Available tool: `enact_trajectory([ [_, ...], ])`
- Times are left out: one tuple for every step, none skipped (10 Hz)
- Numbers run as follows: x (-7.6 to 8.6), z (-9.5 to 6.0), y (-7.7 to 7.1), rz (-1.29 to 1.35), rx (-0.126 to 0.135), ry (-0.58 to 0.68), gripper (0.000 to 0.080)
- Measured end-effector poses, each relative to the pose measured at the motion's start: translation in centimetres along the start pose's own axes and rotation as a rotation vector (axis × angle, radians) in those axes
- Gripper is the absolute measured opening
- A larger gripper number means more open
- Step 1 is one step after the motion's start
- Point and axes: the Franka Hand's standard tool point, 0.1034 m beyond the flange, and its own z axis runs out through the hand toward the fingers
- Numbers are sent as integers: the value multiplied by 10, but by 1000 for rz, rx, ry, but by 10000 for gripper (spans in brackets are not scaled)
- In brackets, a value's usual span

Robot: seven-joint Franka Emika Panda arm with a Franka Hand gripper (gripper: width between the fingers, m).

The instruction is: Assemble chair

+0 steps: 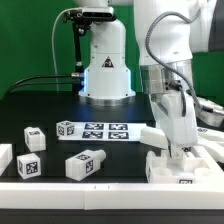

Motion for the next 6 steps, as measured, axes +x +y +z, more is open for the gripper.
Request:
enact_trajectory([
  [0, 0, 0, -1, 0, 0, 28],
  [0, 0, 0, -2, 0, 0, 28],
  [0, 0, 0, -3, -1, 0, 28],
  [0, 0, 0, -7, -1, 0, 28],
  [0, 0, 0, -11, -1, 0, 210],
  [1, -1, -1, -22, 1, 0, 357],
])
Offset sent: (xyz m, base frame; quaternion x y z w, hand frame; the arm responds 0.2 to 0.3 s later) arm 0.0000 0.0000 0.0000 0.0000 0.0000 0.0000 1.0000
